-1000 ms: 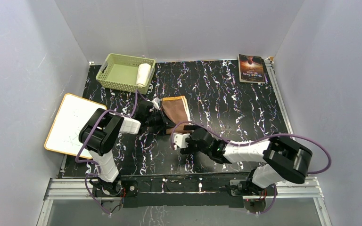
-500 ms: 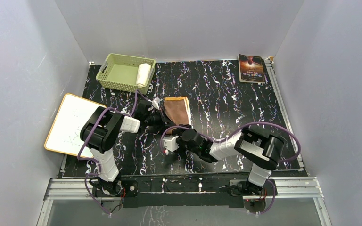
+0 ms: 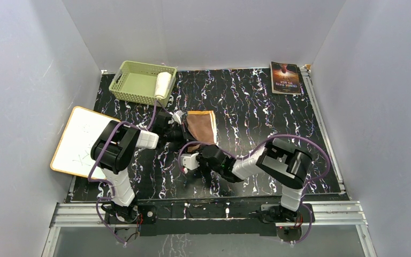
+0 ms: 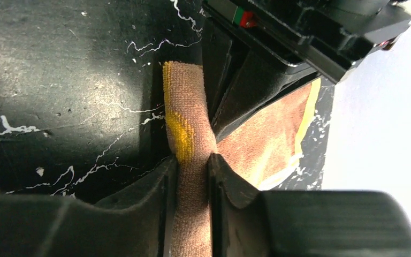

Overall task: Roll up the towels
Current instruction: Roll the towel at the center of the board.

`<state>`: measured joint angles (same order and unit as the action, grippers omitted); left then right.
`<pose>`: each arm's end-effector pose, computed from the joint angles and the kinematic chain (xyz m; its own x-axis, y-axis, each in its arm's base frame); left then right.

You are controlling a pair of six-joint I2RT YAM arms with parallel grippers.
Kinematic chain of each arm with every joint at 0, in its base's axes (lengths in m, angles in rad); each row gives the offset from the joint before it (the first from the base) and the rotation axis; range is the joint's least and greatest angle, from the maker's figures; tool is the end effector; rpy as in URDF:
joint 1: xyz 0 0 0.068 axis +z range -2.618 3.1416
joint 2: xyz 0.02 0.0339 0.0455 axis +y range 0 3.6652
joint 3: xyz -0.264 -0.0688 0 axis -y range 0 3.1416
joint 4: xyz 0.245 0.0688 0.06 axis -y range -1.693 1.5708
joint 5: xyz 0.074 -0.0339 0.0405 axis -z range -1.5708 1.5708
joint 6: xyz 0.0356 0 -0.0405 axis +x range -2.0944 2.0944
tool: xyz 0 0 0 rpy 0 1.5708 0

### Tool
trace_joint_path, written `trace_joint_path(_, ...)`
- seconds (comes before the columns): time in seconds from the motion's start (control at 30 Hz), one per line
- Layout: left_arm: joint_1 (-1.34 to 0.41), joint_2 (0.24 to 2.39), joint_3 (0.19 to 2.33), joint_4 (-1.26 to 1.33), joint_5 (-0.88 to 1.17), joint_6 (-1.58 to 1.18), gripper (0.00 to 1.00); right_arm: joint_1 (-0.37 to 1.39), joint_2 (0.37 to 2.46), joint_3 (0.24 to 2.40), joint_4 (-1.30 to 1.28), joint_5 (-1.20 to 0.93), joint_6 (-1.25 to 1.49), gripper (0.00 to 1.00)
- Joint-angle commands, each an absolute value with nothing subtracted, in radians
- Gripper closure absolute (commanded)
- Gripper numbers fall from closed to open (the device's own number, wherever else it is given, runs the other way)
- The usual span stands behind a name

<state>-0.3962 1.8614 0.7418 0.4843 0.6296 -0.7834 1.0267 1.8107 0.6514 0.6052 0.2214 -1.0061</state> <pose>0.3048 -0.1502 0.1111 -0.9165 -0.2349 -0.3237 0.1445 0.5603 -0.8156 0.1766 0.2767 0.1122 0.4777 -0.8025 -0.3575 -0.6251 -0.0245 -0.7802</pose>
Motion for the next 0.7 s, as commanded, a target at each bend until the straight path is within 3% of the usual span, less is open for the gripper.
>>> trace_joint_path(0.0, -0.384, 1.911, 0.712, 0.238, 0.563, -0.687, 1.0, 0.991, 1.827, 0.69, 0.609, 0.183, -0.906, 0.81)
trace_joint_path(0.13, -0.345, 1.875, 0.766, 0.169, 0.594, -0.655, 1.0, 0.964, 1.799, 0.746, 0.491, 0.161, -0.813, 1.0)
trace_joint_path(0.23, -0.279, 1.809, 0.853, 0.066, 0.615, -0.617, 0.97, 0.961, 1.753, 0.814, 0.318, 0.113, -0.687, 1.0)
trace_joint_path(0.33, -0.2, 1.725, 0.966, -0.08, 0.583, -0.561, 0.6, 0.962, 1.696, 0.898, 0.126, 0.06, -0.523, 1.0)
trace_joint_path(0.43, -0.138, 1.643, 1.034, -0.185, 0.541, -0.514, 0.44, 0.962, 1.677, 1.028, -0.112, -0.01, -0.354, 1.0)
trace_joint_path(0.67, -0.075, 1.51, 0.953, -0.231, 0.593, -0.489, 0.41, 0.949, 1.639, 1.156, -0.296, -0.241, -0.093, 1.0)
